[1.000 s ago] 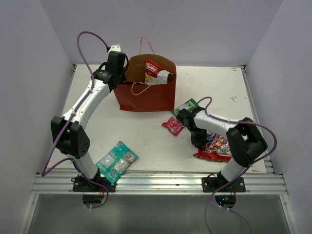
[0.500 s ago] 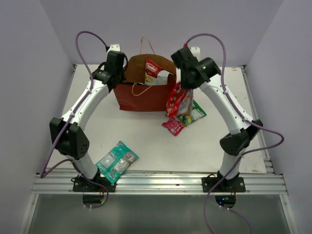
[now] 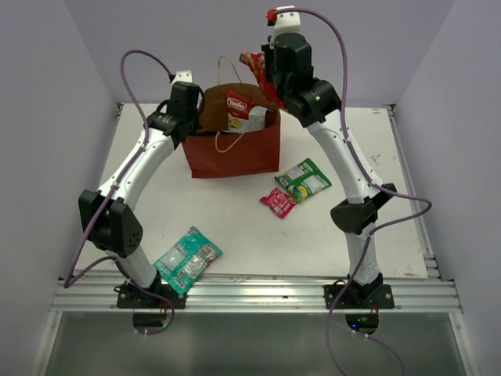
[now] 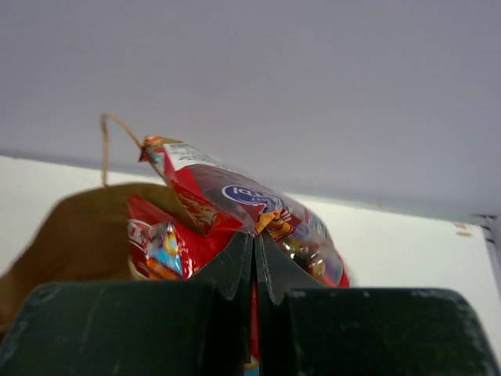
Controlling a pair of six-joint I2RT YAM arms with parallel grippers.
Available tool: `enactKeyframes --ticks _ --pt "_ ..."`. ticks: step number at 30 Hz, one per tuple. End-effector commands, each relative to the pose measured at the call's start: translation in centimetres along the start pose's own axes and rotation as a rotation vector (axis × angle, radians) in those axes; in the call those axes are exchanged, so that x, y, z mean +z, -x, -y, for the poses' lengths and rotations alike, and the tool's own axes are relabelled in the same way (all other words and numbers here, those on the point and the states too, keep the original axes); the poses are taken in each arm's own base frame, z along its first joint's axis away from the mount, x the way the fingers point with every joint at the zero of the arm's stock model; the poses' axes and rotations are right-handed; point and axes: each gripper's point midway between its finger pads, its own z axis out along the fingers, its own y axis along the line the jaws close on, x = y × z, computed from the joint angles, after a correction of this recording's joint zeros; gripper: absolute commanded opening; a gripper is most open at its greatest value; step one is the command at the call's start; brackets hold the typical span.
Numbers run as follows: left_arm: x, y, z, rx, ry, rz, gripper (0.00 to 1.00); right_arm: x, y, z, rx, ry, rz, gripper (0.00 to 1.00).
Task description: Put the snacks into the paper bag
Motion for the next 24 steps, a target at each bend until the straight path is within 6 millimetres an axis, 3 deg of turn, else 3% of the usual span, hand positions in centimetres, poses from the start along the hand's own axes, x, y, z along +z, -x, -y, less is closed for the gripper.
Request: enactKeyframes --ticks 1,3,5,11,14,19,24 --pt "-1.0 1.7 0.2 -0.028 -0.025 0.047 0.00 -3.9 13.8 -1.8 0.297 0.197 0.460 0.00" --pt "-1.0 1.7 0.1 -0.027 -0.023 0.046 0.00 -4.0 14.9 -3.4 0.347 0.279 0.505 0.00" --pt "-1.1 1.7 0.1 -0.028 -0.022 0.048 0.00 -4.8 16.4 -3.7 0.395 0.322 0.549 0.00" --pt "-1.0 1.6 0.1 -0.026 -0.024 0.045 0.00 -5.3 15.1 -7.0 0.485 0.475 0.479 0.00" --pt "-0.9 1.5 0.4 -0.030 -0.032 0.040 0.00 -5.0 13.5 -9.1 0.506 0.537 0.415 0.00" --pt "-1.0 1.2 0.2 -0.030 -0.030 0.038 0.00 -3.2 7.9 -12.3 0.529 0.586 0.210 0.00" --pt "-1.2 0.9 -0.1 -0.031 -0.024 0.040 0.00 -3.5 3.1 -14.1 0.514 0.612 0.027 0.00"
